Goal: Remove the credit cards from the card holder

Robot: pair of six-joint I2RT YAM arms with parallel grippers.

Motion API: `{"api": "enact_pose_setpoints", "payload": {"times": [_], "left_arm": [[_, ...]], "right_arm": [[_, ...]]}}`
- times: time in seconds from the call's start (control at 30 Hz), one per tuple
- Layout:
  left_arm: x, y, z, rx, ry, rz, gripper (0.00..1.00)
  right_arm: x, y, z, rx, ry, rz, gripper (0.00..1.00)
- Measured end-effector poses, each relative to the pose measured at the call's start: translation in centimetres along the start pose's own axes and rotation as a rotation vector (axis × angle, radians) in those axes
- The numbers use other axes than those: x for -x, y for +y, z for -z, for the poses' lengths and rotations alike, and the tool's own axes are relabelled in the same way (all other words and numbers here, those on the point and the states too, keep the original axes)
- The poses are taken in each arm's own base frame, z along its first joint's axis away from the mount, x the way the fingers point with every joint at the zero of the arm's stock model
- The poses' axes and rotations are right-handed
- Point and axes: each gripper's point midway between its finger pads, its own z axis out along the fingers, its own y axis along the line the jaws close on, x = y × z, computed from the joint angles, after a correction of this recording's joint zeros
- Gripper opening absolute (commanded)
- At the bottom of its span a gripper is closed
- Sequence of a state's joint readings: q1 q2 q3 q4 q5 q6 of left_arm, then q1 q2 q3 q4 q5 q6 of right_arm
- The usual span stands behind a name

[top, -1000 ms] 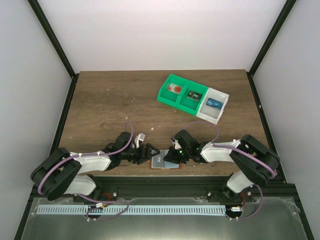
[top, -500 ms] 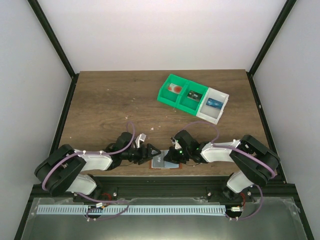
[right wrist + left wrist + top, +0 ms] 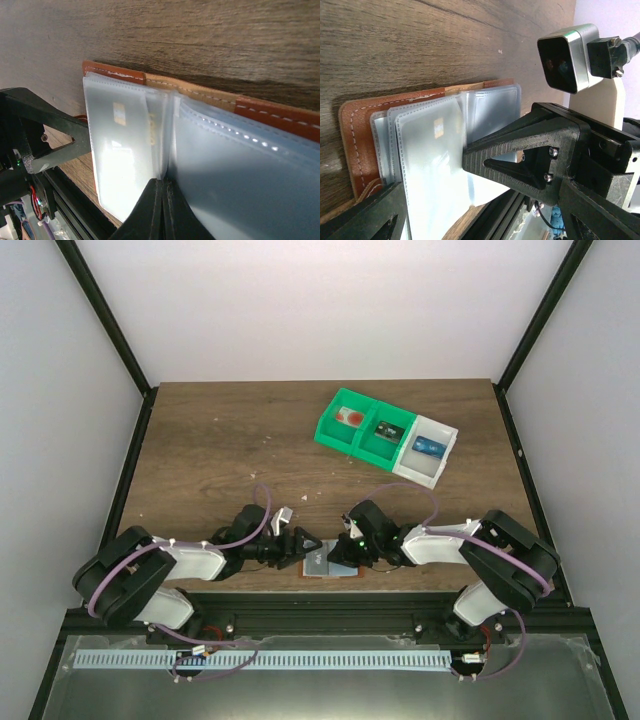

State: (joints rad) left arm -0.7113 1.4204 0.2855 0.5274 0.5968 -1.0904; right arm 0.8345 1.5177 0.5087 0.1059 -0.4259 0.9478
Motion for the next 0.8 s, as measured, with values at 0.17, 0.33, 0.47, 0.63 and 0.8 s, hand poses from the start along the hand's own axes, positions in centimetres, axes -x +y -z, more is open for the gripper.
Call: {"api": "enact_pose_setpoints", "payload": {"times": [0.17, 0.33, 0.47, 0.63, 0.8], "left_arm": [[-0.10, -0.15, 0.00, -0.007, 0.006, 0.015, 0.84], [-0.19, -0.24, -0.03, -0.010, 0.010, 0.031, 0.84], [-0.14, -0.37, -0.03, -0.015, 0.008, 0.048, 0.84], [-0.09, -0.48, -0.02, -0.019, 0.007, 0.059, 0.84], [-0.09, -0.58, 0.02, -0.022, 0.007, 0.070, 0.84]], "right_arm": [[-0.01, 0.01, 0.00, 0.001, 0.000, 0.001, 0.02], [0.02, 0.03, 0.00, 0.002, -0.001, 0.001, 0.03], [0.02, 0.04, 0.00, 0.002, -0.001, 0.001, 0.04], [0.02, 0.05, 0.00, 0.003, -0.001, 0.001, 0.05], [0.04, 0.09, 0.02, 0.004, -0.002, 0.002, 0.08]]}}
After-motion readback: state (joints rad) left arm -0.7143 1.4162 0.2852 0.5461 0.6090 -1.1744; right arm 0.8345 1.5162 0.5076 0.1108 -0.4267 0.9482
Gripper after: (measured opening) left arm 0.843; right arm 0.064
